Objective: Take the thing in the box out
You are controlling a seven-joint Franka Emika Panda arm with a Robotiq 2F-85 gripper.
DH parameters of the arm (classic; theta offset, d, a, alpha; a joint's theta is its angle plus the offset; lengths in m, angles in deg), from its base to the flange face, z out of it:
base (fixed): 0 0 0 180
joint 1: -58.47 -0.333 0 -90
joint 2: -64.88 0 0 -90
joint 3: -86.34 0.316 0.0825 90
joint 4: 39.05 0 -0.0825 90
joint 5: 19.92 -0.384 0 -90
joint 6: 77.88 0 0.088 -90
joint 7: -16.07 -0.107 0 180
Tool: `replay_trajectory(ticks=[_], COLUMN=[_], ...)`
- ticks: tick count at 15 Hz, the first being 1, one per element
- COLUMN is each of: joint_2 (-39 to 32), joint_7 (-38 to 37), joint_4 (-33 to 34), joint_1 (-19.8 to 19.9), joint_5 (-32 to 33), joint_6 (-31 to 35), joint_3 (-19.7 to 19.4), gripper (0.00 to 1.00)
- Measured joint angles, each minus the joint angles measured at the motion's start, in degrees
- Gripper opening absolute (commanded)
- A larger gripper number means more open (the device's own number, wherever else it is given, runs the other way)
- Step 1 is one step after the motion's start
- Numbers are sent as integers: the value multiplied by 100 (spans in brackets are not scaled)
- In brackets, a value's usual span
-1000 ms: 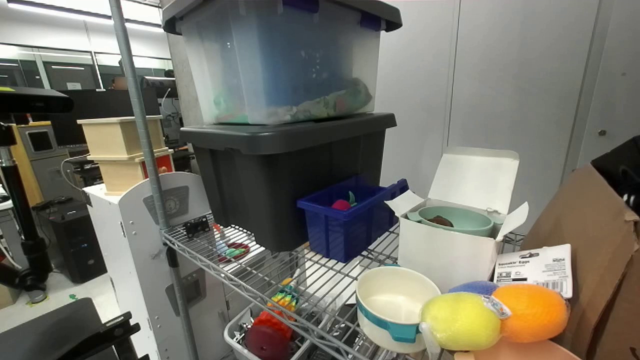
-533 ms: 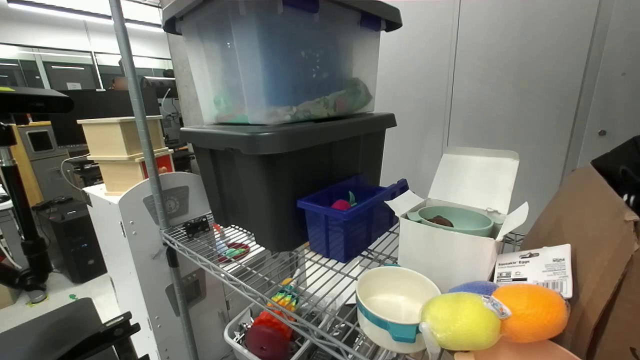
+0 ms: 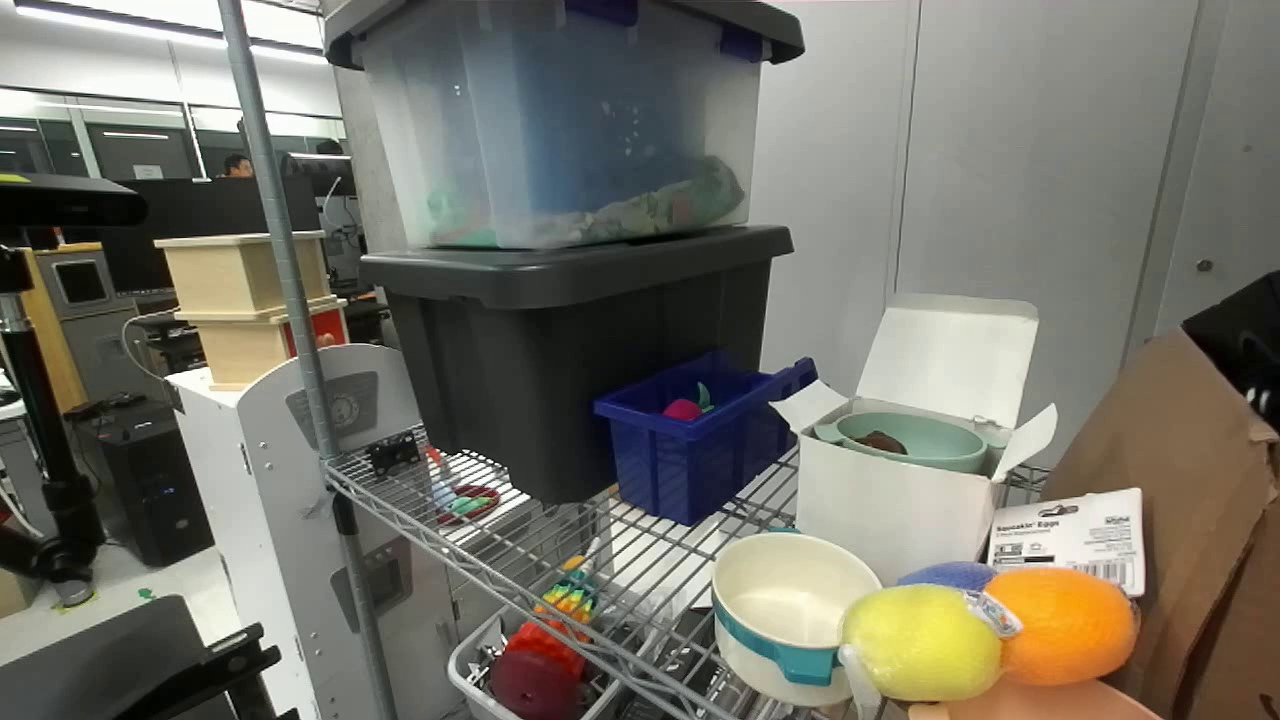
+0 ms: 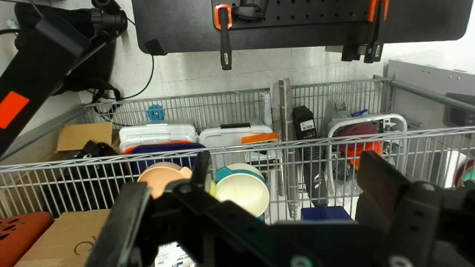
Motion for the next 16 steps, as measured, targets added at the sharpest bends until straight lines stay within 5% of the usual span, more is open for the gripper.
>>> replay_trajectory(ticks=[10, 16], joint_2=[-95, -936], joint_7=[-92, -386], joint_4=[17, 361], joint_1=[0, 3], joint_5=[-33, -124], joint_6=[1, 379], joint_3=[8, 2], gripper=[100, 100])
